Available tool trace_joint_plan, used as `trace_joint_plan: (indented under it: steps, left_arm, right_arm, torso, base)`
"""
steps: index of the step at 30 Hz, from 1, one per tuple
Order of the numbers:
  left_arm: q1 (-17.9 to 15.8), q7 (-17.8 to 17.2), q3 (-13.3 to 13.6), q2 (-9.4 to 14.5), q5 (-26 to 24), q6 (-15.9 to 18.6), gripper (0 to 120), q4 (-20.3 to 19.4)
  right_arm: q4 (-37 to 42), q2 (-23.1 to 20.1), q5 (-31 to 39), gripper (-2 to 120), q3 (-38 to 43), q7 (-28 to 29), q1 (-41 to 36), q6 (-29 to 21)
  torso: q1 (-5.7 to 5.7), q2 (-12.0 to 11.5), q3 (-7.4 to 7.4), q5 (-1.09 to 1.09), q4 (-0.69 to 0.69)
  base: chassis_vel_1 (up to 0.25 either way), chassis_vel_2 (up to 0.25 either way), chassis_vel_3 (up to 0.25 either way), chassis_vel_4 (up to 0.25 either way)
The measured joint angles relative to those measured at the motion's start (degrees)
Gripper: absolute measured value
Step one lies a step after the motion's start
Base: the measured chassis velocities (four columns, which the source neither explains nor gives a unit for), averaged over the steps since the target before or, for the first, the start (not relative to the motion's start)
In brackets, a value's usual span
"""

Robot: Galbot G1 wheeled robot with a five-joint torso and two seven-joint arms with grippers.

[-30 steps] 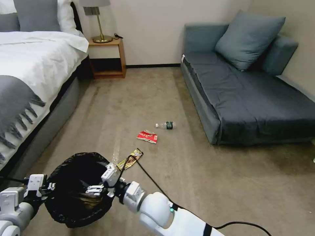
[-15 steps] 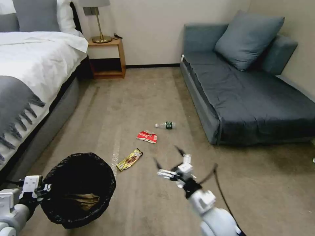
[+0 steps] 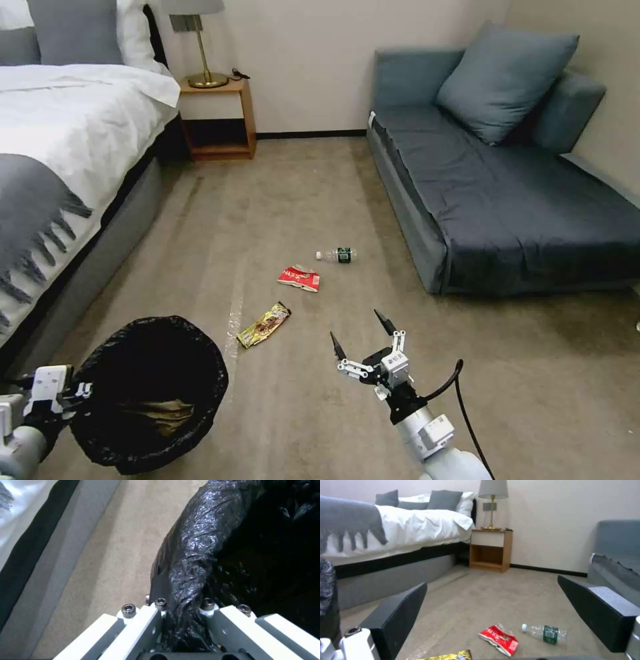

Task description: Pick up the trash bin, then pick up the garbage on the floor and place it into the trash bin.

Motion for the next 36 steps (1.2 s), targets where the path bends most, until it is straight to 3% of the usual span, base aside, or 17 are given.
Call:
trace_joint_plan:
  steps: [23, 36]
  left_arm:
    - [-0.9, 0.12, -0.3, 0.44, 0.61, -0.3, 3, 1.41]
    - [-1.11, 0.38, -1.27, 1.25, 0.3, -0.3, 3, 2.04]
  right_arm:
    - [-1.06, 0.29, 0.17, 100, -1.28, -0.52, 1.47, -0.2]
    - [-1.16, 0.31, 0.14, 100, -1.92, -0.99, 1.67, -0.56]
  torso:
    - [0.0, -0.01, 0.01, -0.01, 0.0]
    - [0.0, -0.01, 0.01, 0.0, -0.01]
  base:
    - [-0.064, 0.064, 0.065, -0.068]
    - [-0.136, 0.138, 0.14, -0.136]
